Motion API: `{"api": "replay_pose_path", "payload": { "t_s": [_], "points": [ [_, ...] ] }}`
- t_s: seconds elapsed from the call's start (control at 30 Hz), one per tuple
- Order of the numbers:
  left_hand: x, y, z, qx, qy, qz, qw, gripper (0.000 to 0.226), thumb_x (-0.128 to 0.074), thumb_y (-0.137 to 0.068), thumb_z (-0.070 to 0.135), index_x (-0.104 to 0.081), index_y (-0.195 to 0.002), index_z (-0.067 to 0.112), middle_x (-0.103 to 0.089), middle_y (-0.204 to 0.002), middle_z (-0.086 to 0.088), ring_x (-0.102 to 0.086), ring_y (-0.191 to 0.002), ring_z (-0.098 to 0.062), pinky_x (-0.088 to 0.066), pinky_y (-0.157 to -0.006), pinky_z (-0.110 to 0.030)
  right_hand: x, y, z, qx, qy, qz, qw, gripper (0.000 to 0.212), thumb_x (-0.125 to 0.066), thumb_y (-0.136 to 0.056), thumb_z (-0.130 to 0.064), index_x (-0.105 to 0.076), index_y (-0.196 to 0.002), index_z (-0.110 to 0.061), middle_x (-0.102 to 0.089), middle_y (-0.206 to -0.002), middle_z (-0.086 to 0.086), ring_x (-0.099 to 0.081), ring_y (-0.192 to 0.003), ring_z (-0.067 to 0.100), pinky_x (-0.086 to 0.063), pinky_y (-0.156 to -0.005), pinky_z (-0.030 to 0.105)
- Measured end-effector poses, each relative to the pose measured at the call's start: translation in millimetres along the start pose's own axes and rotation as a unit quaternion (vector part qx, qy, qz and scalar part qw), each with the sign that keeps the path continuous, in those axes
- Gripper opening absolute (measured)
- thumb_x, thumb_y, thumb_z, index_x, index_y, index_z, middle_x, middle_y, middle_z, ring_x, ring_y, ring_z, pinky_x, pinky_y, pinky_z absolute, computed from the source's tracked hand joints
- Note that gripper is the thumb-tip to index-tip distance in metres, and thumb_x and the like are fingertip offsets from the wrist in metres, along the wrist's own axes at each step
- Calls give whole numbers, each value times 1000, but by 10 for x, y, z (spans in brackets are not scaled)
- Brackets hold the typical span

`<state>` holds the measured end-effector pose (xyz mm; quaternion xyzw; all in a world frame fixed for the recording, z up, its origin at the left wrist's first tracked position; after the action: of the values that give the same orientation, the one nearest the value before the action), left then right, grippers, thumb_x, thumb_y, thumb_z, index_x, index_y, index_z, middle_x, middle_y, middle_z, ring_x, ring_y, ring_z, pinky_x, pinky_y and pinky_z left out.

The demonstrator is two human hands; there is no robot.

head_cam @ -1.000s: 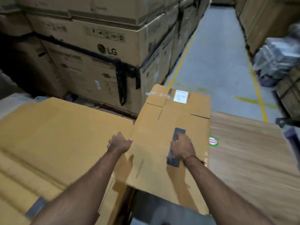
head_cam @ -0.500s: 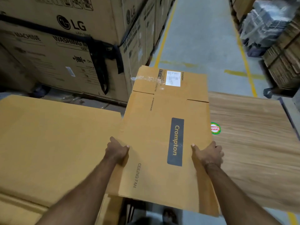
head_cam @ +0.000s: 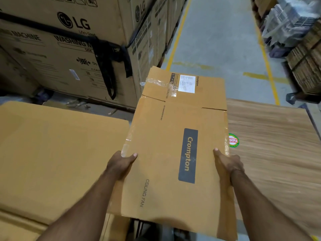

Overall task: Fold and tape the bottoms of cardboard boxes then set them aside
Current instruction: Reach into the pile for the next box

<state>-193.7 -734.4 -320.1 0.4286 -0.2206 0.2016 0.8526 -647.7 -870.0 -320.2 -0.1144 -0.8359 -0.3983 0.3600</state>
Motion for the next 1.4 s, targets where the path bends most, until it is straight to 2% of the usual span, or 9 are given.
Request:
{"api": "replay_pose_path", "payload": {
  "t_s": [0.1, 0.27, 0.4, 0.53, 0.57, 0.7, 0.93, 1.1, 1.4],
  "points": [
    [-15, 101, 82, -4, 3, 9, 1000, 72, -80, -64, 74, -66, -109, 19, -73, -104, 1, -70, -98, -28, -58, -93, -45, 20, 35, -64, -7, 15, 24, 1000, 108, -68, -75, -80, -44, -145, -1, -52, -145, 24, -47, -137, 41, -40, -111, 46],
    [-40, 318, 229, -30, -47, 81, 995, 55, -60, -96, 63, -63, -116, 12, -61, -105, -7, -62, -108, -36, -45, -83, -38, 116, 3, -46, 11, -56, -17, 998, 98, -73, -72, -77, -59, -133, -1, -66, -130, 20, -65, -116, 39, -51, -90, 40],
    [7, 452, 198, -35, -41, 118, 991, 52, -61, -93, 67, -60, -100, 15, -62, -98, -5, -56, -94, -32, -42, -77, -38, 169, 14, -20, 18, -84, -48, 995, 93, -79, -67, -70, -62, -130, -5, -69, -127, 16, -67, -112, 36, -53, -91, 39],
    [70, 677, 119, -26, -32, 164, 986, 50, -61, -88, 73, -60, -95, 24, -61, -89, 3, -60, -90, -31, -45, -75, -38, 159, 60, 49, 49, -113, -102, 987, 51, -81, -79, -52, -74, -112, -14, -73, -114, 7, -68, -105, 34, -54, -100, 43],
    [66, 739, 92, -23, -30, 174, 984, 50, -62, -87, 73, -61, -95, 24, -63, -89, 3, -61, -90, -31, -46, -76, -38, 160, 67, 81, 52, -128, -107, 985, 51, -82, -79, -50, -75, -113, -12, -74, -111, 6, -69, -102, 33, -54, -100, 45],
    [44, 1018, -10, -16, -22, 220, 975, 50, -62, -87, 73, -63, -99, 24, -68, -93, 1, -64, -90, -31, -49, -79, -38, 216, 239, 85, 117, -136, -74, 981, 42, -79, -88, -42, -75, -117, -12, -74, -110, 5, -67, -101, 30, -53, -100, 44],
    [322, 1555, -138, -21, 7, 292, 956, 52, -60, -89, 72, -65, -108, 23, -67, -94, -2, -62, -89, -32, -48, -79, -37, 350, 654, -221, 192, -129, -75, 970, 46, -79, -86, -44, -74, -117, -11, -75, -118, 8, -68, -109, 32, -52, -95, 37],
    [653, 2041, -301, 2, 65, 339, 938, 48, -62, -88, 71, -65, -106, 26, -64, -92, 0, -59, -86, -30, -46, -79, -37, 494, 1108, -694, 266, -102, -97, 954, 46, -81, -86, -41, -75, -113, -4, -75, -116, 13, -70, -107, 32, -46, -81, 30],
    [1387, 2962, -1193, 86, 158, 447, 876, 52, -62, -86, 72, -67, -102, 23, -70, -97, -3, -67, -97, -33, -44, -77, -35, -40, 2359, -1287, 368, -65, -171, 912, 60, -85, -81, -44, -73, -119, 1, -74, -118, 16, -70, -108, 33, -53, -86, 35]
  ]
}}
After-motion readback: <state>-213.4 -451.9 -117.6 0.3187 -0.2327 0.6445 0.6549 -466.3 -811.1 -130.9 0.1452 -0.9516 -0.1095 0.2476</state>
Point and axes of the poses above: each hand's wrist, its own y-axis away from the middle knuckle, its own x-axis out of the back of the hand, z = x × y, the point moved 3 cm from there along -y, towards the middle knuckle
